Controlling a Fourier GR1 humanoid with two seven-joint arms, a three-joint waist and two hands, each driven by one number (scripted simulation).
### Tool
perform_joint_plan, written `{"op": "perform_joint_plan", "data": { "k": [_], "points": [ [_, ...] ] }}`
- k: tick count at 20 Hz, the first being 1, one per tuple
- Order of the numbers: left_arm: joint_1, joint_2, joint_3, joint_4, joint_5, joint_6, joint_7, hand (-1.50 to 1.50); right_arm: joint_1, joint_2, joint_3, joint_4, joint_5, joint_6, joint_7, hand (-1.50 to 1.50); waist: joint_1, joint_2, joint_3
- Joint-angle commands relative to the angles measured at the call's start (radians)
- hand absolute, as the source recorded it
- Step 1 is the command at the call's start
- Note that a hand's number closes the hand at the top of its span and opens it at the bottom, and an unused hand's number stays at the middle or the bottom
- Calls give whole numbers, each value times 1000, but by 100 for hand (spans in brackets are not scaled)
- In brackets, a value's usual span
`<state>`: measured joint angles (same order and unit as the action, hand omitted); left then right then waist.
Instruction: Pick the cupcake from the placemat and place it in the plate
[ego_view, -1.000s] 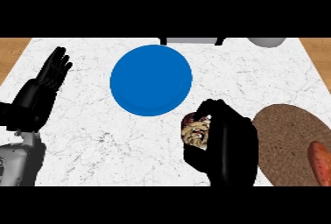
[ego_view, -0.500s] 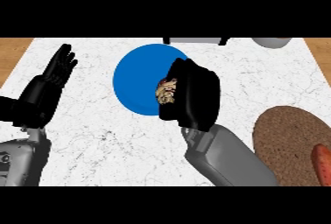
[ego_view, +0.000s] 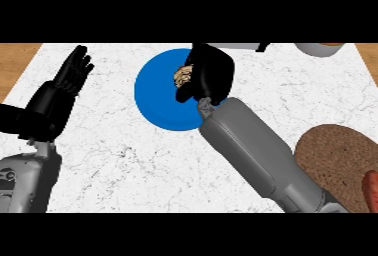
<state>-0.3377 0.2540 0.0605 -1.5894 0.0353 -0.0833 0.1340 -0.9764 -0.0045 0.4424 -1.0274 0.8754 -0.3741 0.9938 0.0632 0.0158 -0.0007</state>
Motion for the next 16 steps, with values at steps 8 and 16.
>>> {"op": "perform_joint_plan", "data": {
  "k": [8, 16],
  "points": [
    [-8, -28, -27, 3, -27, 9, -25, 0, -202, 4, -61, 461, -217, -184, -90, 150, 40, 15, 0],
    [-26, -25, -29, 17, -7, -23, -30, 0, -131, 4, -62, 485, -404, -348, -265, -150, 74, 24, 2]
  ]
}}
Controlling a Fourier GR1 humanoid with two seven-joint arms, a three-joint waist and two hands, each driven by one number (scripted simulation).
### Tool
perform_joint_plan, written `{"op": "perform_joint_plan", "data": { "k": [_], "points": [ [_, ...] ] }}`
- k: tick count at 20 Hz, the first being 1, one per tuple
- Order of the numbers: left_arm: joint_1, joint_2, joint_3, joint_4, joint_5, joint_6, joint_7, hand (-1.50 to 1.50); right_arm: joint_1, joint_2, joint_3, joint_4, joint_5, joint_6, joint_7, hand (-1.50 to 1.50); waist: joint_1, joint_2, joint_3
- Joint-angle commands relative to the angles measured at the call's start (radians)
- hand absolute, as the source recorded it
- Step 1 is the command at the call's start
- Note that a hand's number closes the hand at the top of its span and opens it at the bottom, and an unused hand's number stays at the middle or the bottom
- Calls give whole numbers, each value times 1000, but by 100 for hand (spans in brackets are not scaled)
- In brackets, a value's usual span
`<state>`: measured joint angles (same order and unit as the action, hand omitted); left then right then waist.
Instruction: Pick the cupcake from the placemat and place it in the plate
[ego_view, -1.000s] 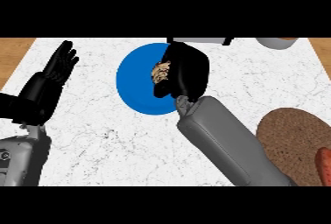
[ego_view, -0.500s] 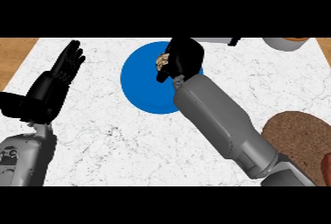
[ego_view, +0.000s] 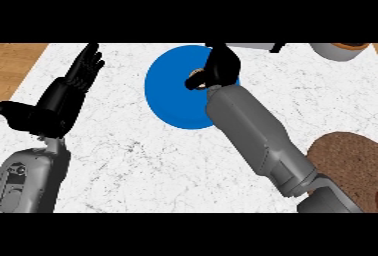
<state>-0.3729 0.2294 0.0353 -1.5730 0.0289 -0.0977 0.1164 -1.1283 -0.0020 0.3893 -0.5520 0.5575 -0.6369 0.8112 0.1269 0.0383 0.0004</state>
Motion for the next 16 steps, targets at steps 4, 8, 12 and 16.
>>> {"op": "perform_joint_plan", "data": {
  "k": [4, 8, 12, 16],
  "points": [
    [-21, -17, -19, 19, -10, 1, 3, 0, -31, 2, -43, 23, -111, -199, -159, -150, 9, 6, 1],
    [-14, 6, 3, -12, -9, 4, 17, 0, -33, 2, -77, 26, -154, -323, -229, -150, -7, -7, 1],
    [-7, -12, 0, 3, -2, 8, 25, 0, -6, 2, -100, -49, -278, -387, -322, -150, -14, -11, 1],
    [24, 8, 19, 17, -11, 1, -13, 0, 27, 2, -138, -78, -357, -452, -409, -150, -48, -17, 1]
  ]
}}
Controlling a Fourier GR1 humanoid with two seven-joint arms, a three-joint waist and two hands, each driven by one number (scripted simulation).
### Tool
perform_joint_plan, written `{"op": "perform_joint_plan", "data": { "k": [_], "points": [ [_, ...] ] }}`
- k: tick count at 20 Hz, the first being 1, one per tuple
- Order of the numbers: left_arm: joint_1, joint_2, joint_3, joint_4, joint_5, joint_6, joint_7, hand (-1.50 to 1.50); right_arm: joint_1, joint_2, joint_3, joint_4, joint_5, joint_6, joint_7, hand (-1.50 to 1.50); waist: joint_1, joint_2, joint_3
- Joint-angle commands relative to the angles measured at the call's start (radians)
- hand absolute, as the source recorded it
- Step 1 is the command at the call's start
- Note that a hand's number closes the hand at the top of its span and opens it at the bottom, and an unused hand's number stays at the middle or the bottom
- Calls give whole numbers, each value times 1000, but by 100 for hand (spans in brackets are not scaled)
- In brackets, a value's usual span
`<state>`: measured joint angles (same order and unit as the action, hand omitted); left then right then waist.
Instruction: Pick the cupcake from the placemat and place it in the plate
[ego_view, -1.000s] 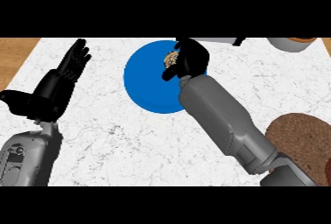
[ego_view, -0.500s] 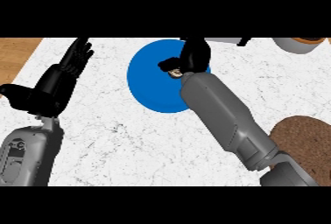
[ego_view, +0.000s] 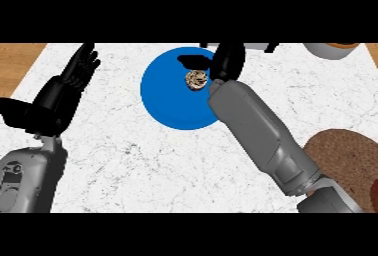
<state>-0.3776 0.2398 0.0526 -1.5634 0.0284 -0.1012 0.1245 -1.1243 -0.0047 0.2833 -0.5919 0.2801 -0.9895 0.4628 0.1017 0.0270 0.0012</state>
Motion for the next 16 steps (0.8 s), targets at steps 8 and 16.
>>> {"op": "perform_joint_plan", "data": {
  "k": [8, 16],
  "points": [
    [61, 25, 69, -30, 17, 16, 32, 0, 294, -12, -27, -273, -143, -73, -244, -150, -107, -32, -1],
    [111, 57, 112, -27, 25, -20, -9, 0, 595, -108, 111, -635, -34, 7, -136, -150, -118, -35, -2]
  ]
}}
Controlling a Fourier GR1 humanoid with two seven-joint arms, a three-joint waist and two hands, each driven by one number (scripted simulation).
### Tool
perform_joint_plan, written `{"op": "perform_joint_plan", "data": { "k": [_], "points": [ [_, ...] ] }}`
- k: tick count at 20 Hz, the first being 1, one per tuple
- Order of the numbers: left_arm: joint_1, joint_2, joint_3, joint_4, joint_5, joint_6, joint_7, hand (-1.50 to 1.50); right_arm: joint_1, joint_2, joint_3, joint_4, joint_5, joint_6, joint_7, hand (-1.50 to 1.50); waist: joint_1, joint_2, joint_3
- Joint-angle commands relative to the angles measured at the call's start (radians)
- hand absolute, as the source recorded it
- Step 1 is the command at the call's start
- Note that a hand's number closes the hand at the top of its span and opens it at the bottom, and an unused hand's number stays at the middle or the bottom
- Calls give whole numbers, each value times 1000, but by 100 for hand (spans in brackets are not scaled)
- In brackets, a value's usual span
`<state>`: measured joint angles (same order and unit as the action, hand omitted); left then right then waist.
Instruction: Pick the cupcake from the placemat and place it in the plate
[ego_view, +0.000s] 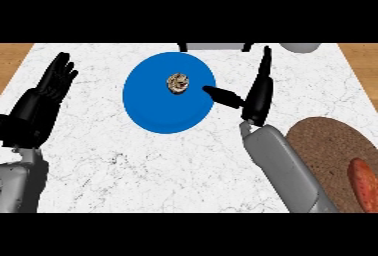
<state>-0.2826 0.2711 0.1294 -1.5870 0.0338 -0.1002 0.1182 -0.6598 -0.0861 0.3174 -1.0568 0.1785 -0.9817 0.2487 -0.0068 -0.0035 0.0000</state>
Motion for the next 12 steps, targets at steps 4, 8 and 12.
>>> {"op": "perform_joint_plan", "data": {
  "k": [4, 8, 12],
  "points": [
    [-20, -28, -10, 50, -48, 29, -40, 0, 250, -124, 15, -295, 56, 73, 59, -150, -6, 1, 0],
    [59, -42, -33, -120, -24, 17, 50, 0, 390, -179, 39, -494, 79, 137, 106, -150, -1, -2, 0],
    [28, -44, -18, -79, -25, 14, 32, 0, 457, -181, -14, -473, 127, 113, 30, -150, 1, 2, 0]
  ]
}}
